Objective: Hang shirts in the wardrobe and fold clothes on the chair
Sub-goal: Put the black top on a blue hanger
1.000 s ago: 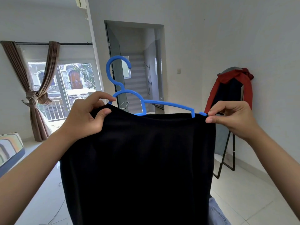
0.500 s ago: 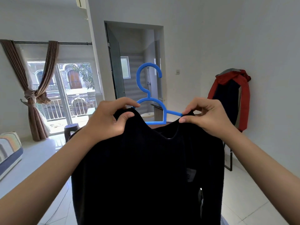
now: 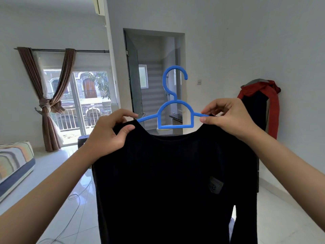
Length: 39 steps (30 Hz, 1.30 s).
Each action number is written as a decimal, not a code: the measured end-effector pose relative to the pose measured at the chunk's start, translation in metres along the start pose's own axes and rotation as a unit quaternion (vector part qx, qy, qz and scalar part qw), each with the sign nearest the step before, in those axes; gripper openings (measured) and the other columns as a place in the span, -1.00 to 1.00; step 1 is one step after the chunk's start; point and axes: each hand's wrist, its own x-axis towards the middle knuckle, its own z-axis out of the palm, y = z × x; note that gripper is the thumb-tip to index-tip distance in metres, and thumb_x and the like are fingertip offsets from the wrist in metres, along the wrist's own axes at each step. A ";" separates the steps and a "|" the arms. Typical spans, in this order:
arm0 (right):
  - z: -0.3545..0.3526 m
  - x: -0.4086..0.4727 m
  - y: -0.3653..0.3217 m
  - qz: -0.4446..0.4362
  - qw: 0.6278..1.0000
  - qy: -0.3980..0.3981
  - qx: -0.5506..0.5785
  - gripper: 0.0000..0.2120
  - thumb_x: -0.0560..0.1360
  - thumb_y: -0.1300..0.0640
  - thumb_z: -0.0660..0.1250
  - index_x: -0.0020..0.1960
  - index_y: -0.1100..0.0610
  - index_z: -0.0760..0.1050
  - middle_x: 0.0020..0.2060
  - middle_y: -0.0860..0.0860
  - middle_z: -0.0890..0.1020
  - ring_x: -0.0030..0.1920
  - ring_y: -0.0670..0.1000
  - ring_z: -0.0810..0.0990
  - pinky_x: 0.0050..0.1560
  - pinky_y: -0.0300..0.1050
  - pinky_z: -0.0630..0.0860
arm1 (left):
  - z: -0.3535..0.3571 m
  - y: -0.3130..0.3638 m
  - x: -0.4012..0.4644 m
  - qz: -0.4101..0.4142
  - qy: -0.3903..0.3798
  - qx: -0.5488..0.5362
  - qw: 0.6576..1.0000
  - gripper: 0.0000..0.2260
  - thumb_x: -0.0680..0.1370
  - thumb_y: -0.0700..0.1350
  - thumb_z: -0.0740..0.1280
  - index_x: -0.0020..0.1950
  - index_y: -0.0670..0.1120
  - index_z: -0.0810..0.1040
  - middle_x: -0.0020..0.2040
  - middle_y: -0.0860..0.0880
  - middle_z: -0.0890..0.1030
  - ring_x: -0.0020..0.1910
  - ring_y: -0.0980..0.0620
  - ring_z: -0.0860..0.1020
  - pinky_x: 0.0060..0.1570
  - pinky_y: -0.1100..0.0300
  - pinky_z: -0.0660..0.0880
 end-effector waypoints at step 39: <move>-0.094 -0.209 -0.139 -0.100 0.947 0.184 -0.244 -0.67 0.48 0.36 0.38 0.19 0.08 0.58 -0.23 -0.17 0.55 -0.25 -0.16 0.48 -0.20 -0.35 0.39 | -0.058 0.137 -0.045 -0.031 0.082 -0.192 0.977 -0.67 0.44 -0.22 0.45 -0.09 0.22 0.47 -0.24 0.03 0.60 -0.22 0.13 0.58 -0.05 0.24 0.48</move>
